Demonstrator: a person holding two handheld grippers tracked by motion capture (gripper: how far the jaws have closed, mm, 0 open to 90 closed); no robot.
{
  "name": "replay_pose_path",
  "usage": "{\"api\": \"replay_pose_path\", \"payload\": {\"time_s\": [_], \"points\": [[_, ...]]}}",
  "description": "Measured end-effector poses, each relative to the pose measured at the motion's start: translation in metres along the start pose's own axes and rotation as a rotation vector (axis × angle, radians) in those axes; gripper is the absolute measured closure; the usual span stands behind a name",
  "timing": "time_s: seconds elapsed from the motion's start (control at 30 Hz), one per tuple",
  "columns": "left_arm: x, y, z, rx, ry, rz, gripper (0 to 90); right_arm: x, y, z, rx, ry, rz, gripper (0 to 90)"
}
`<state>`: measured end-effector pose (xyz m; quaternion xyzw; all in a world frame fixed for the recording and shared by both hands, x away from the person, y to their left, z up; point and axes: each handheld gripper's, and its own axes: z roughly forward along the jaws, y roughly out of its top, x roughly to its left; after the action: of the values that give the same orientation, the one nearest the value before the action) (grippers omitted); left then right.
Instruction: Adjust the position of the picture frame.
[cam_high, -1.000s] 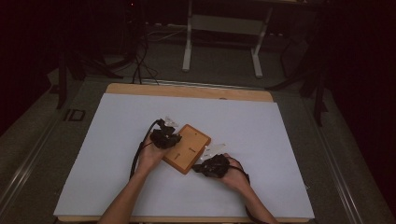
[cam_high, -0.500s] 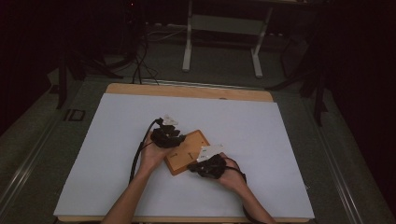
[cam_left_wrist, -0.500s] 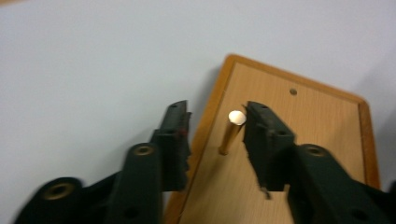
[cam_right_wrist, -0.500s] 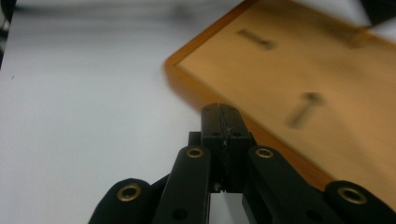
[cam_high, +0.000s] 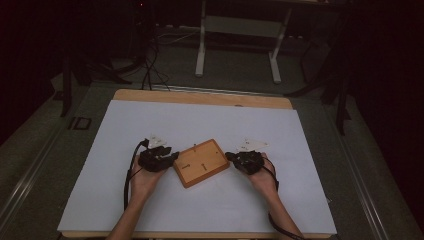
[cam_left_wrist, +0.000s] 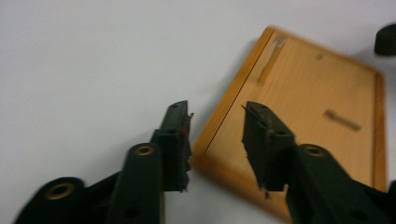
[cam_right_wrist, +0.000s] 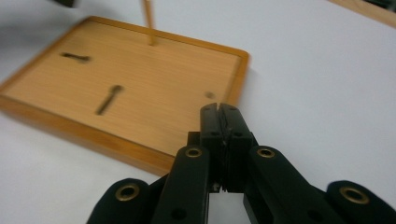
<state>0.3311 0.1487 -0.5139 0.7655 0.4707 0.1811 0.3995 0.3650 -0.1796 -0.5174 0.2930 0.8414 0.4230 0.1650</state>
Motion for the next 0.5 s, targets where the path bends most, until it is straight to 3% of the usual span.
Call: {"api": "replay_pose_path", "payload": {"time_s": [0.17, 0.27, 0.4, 0.5], "points": [[0.004, -0.009, -0.002, 0.058, 0.034, -0.004, 79.0, -0.007, -0.007, 0.005, 0.025, -0.025, 0.035, 89.2], [0.005, -0.013, 0.000, 0.095, 0.023, -0.010, 88.0, -0.009, -0.011, 0.007, 0.043, -0.029, 0.050, 89.4], [-0.001, -0.016, 0.008, 0.169, 0.035, 0.031, 89.6, -0.010, -0.014, 0.012, 0.061, -0.028, 0.049, 89.4], [-0.002, -0.016, 0.010, 0.175, 0.027, 0.050, 89.8, -0.010, -0.015, 0.015, 0.070, -0.017, 0.048, 89.5]]}}
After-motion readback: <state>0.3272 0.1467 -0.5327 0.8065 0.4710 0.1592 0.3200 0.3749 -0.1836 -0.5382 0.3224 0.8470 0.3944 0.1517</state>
